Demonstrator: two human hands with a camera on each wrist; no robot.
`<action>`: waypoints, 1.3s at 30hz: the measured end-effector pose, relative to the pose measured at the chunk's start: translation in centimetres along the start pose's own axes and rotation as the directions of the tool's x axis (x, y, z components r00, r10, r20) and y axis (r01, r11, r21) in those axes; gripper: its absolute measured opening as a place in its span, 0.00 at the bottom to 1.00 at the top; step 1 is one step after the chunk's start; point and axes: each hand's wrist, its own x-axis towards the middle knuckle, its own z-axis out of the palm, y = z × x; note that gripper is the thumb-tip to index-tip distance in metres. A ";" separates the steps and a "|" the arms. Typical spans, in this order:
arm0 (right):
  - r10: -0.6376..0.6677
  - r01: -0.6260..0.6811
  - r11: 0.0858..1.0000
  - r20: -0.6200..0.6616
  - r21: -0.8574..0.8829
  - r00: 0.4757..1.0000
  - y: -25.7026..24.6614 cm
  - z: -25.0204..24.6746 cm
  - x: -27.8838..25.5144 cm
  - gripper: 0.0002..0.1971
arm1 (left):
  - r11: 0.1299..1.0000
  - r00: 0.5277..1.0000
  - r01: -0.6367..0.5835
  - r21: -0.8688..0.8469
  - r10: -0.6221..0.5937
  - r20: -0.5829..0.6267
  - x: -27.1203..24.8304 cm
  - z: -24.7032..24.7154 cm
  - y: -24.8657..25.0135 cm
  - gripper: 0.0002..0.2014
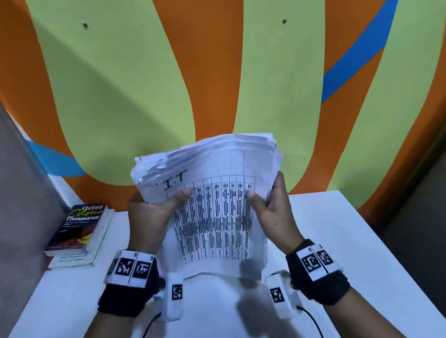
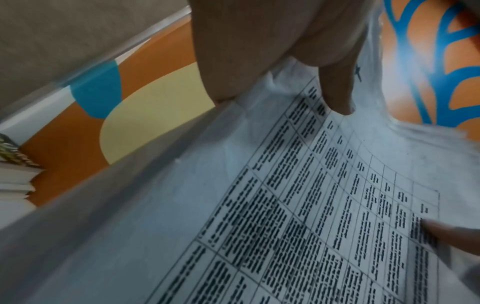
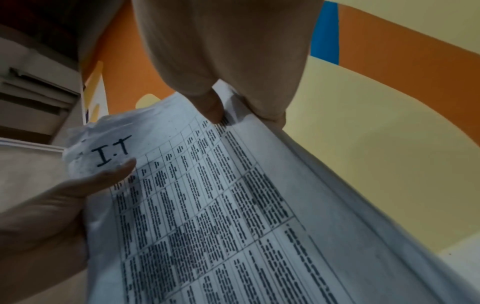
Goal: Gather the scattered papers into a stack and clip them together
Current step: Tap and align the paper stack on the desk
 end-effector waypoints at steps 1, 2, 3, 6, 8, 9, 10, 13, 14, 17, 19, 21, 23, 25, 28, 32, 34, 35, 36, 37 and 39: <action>-0.013 0.014 1.000 -0.024 0.020 1.000 0.1 -0.2 0.0 0.23 | 1.000 1.000 -0.017 0.000 0.017 0.018 0.1 0.0 0.1 0.18; -0.008 0.009 1.000 -0.036 0.029 0.999 0.2 -0.4 -0.1 0.24 | 1.000 1.000 -0.012 -0.005 0.012 0.028 0.0 0.0 -0.1 0.19; 0.006 -0.005 1.000 -0.032 0.025 0.999 0.5 -0.4 -0.4 0.24 | 1.000 1.000 0.019 -0.007 -0.019 0.024 -0.2 0.0 -0.6 0.20; 0.031 -0.032 0.994 -0.015 -0.102 0.999 1.9 -0.2 -1.1 0.18 | 0.990 0.990 0.135 -0.031 -0.136 -0.033 -0.7 0.3 -2.3 0.15; -0.003 -0.002 0.990 -0.033 -0.139 0.999 2.1 -0.1 -0.9 0.15 | 0.989 0.986 0.149 -0.015 -0.150 -0.074 -0.5 0.6 -2.2 0.12; -0.019 0.013 0.991 -0.048 -0.137 0.999 1.8 -0.1 -0.6 0.13 | 0.991 0.987 0.137 -0.002 -0.137 -0.083 -0.3 0.9 -1.7 0.13; -0.034 0.025 0.990 -0.063 -0.135 0.997 1.4 -0.2 -0.3 0.11 | 0.993 0.989 0.121 0.010 -0.120 -0.090 0.0 0.9 -1.3 0.13; -0.022 0.014 0.994 -0.068 -0.108 0.997 0.6 -0.3 0.0 0.19 | 0.996 0.994 0.084 0.025 -0.082 -0.073 0.5 0.6 -0.7 0.20; 0.013 -0.020 0.994 -0.063 -0.107 0.998 0.8 -0.3 -0.2 0.22 | 0.995 0.994 0.091 0.029 -0.089 -0.063 0.4 0.4 -0.9 0.23; 0.081 -0.097 0.978 -0.091 -0.186 0.993 1.8 -0.3 -0.9 0.20 | 0.984 0.983 0.174 0.031 -0.172 -0.058 -0.2 0.6 -1.6 0.22; 0.078 -0.094 0.983 -0.102 -0.157 0.992 2.2 -0.3 -0.9 0.18 | 0.984 0.983 0.176 0.016 -0.175 -0.050 -0.1 0.9 -1.4 0.14; 0.035 -0.045 0.994 -0.108 -0.096 0.994 1.6 -0.5 -0.4 0.14 | 0.990 0.989 0.143 0.014 -0.143 -0.042 0.4 1.1 -0.6 0.10; 0.024 -0.027 0.999 -0.097 -0.021 0.995 0.7 -0.8 -0.2 0.15 | 0.995 0.995 0.098 -0.018 -0.099 -0.030 0.9 0.9 -0.1 0.11; 0.060 -0.060 0.998 -0.065 0.014 0.996 1.1 -1.0 -0.5 0.21 | 0.994 0.995 0.100 -0.032 -0.100 0.006 0.7 0.7 0.0 0.16; 0.140 -0.142 0.987 -0.030 -0.070 0.990 2.8 -1.2 -1.4 0.20 | 0.979 0.977 0.203 -0.005 -0.202 0.074 -0.1 0.6 -1.3 0.14; 0.088 -0.103 0.983 -0.102 -0.154 0.991 2.0 -1.2 -0.8 0.20 | 0.972 0.972 0.233 0.018 -0.233 0.026 0.4 0.9 -1.4 0.11; -0.175 0.087 0.925 -0.211 -0.370 0.962 -0.2 -1.6 0.4 0.32 | 0.974 0.972 0.225 0.016 -0.226 0.061 0.7 1.4 -0.6 0.07; -0.331 0.205 0.830 -0.161 -0.519 0.930 -1.9 -1.8 1.1 0.39 | 0.976 0.972 0.219 0.009 -0.219 0.089 0.8 1.7 0.0 0.07; -0.423 0.299 0.702 -0.041 -0.646 0.905 -3.8 -1.8 1.7 0.44 | 0.978 0.971 0.209 0.014 -0.209 0.120 0.7 2.0 0.4 0.07; -0.433 0.369 0.564 0.115 -0.739 0.894 -5.8 -1.5 2.4 0.48 | 0.982 0.969 0.189 0.022 -0.190 0.158 0.7 2.4 1.0 0.09; -0.244 0.456 0.384 0.388 -0.803 0.889 -9.5 -0.1 3.6 0.51 | 0.990 0.965 0.127 0.063 -0.138 0.223 0.6 3.0 1.5 0.11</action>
